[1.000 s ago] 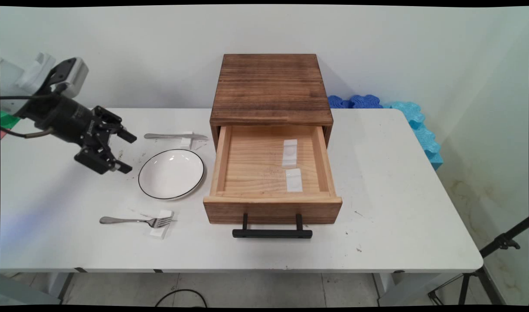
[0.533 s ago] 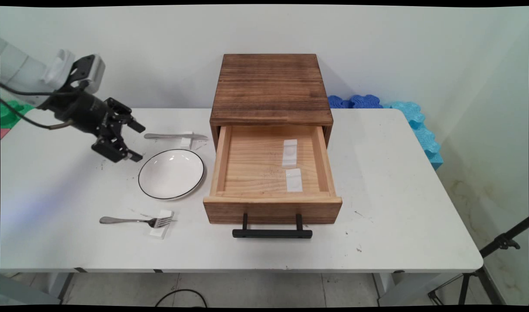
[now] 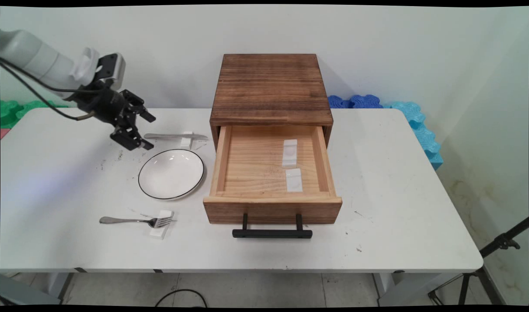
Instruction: Pick up the knife from the left of the white plate
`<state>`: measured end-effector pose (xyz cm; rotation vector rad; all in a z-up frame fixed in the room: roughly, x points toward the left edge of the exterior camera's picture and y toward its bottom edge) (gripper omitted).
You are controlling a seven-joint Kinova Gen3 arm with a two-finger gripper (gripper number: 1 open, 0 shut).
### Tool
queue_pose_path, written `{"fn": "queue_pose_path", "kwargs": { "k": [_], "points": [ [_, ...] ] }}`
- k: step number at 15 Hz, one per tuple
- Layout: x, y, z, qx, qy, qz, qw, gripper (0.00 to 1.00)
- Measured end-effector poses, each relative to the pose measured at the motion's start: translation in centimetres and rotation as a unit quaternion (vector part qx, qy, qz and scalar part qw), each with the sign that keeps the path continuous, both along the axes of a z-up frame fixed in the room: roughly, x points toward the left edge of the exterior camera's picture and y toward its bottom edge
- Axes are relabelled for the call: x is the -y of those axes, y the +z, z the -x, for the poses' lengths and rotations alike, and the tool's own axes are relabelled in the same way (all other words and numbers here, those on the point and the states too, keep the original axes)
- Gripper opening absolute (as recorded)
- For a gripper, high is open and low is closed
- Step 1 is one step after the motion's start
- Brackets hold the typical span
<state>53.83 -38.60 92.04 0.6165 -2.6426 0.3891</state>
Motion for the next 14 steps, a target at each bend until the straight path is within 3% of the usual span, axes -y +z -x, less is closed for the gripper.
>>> {"fn": "queue_pose_path", "kwargs": {
  "k": [7, 14],
  "points": [
    [5.5, -2.4, -1.1, 0.036, -0.021, 0.004, 0.9991, 1.0],
    [9.3, -4.5, -2.0, 0.06, -0.037, -0.003, 0.9976, 1.0]
  ]
}}
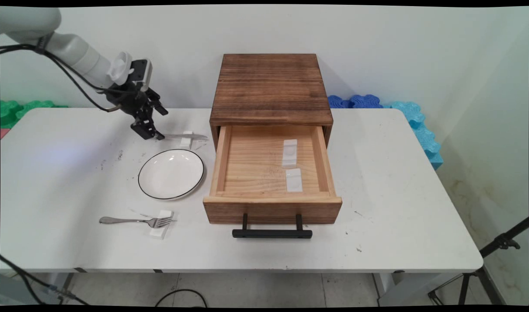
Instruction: Pick up the knife from the left of the white plate
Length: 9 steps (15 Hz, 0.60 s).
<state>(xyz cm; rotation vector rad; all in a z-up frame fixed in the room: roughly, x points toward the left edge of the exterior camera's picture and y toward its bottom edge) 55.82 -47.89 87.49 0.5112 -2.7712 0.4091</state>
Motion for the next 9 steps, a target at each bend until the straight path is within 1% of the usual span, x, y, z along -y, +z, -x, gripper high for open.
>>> {"fn": "queue_pose_path", "kwargs": {
  "k": [3, 9],
  "points": [
    [1.5, -0.9, -0.4, 0.009, -0.009, -0.006, 0.9999, 1.0],
    [3.2, -2.6, -0.9, 0.022, -0.028, -0.023, 0.9991, 1.0]
  ]
}}
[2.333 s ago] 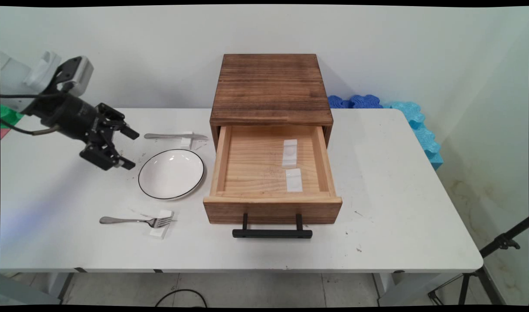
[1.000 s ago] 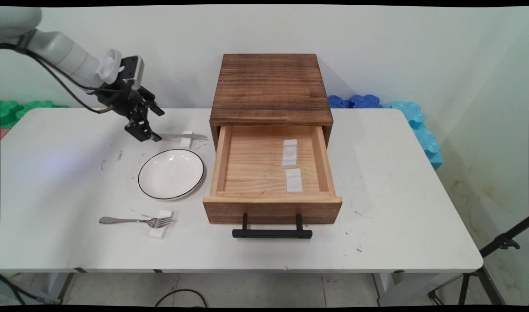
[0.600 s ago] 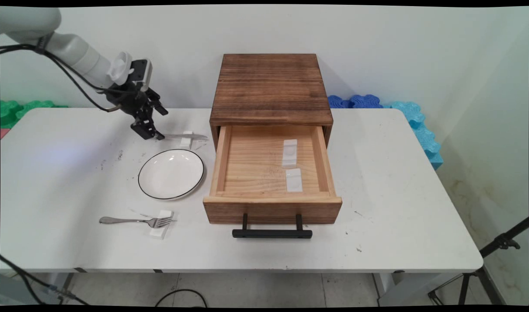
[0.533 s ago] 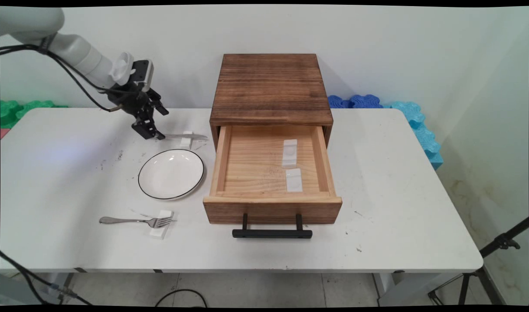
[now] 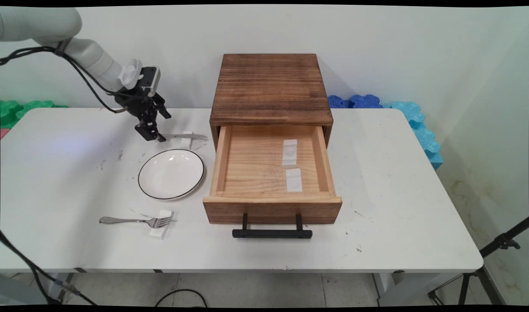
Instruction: Pick up the knife from the left of the white plate
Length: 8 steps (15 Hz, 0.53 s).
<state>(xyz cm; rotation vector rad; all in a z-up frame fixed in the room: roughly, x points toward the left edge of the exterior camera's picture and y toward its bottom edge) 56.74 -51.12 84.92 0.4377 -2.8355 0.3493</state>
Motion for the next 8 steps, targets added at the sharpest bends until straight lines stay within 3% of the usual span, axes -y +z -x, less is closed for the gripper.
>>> {"fn": "queue_pose_path", "kwargs": {
  "k": [8],
  "points": [
    [1.6, -1.5, 0.0, 0.005, -0.015, -0.016, 0.9997, 1.0]
  ]
}}
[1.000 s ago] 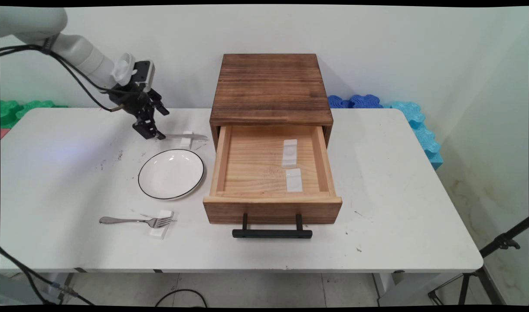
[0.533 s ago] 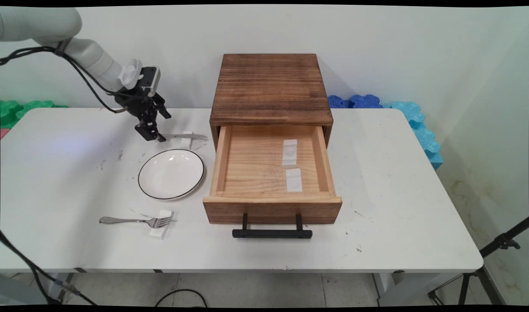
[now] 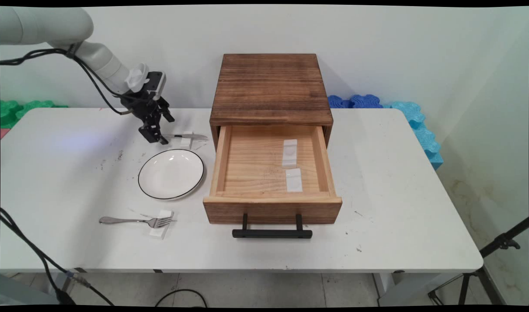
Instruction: Pick up the knife from the left of the white plate
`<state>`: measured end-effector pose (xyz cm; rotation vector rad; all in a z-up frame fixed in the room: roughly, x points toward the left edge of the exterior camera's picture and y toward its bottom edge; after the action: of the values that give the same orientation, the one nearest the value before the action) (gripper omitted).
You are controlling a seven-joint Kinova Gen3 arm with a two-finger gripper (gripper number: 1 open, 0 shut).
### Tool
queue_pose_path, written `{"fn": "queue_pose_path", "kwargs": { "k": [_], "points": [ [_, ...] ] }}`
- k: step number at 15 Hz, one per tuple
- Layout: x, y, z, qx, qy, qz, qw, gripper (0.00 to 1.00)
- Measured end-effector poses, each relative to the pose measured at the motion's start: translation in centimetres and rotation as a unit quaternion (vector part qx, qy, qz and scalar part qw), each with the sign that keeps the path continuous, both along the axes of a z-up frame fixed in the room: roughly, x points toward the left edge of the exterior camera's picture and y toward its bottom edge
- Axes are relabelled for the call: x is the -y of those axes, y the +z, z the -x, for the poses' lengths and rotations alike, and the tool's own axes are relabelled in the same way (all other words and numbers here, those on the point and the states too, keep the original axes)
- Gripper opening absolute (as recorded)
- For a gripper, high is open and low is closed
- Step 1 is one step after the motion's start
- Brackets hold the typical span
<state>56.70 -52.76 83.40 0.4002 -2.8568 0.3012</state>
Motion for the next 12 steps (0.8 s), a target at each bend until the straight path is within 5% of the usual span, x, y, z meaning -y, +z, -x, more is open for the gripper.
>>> {"fn": "queue_pose_path", "kwargs": {
  "k": [9, 10, 12],
  "points": [
    [0.78, -0.73, 0.32, 0.001, -0.003, -0.011, 0.9999, 1.0],
    [0.86, -0.79, 0.36, 0.0, -0.002, -0.011, 0.9999, 0.0],
    [0.95, -0.88, 0.4, 0.0, -0.002, -0.012, 0.9999, 0.0]
  ]
}}
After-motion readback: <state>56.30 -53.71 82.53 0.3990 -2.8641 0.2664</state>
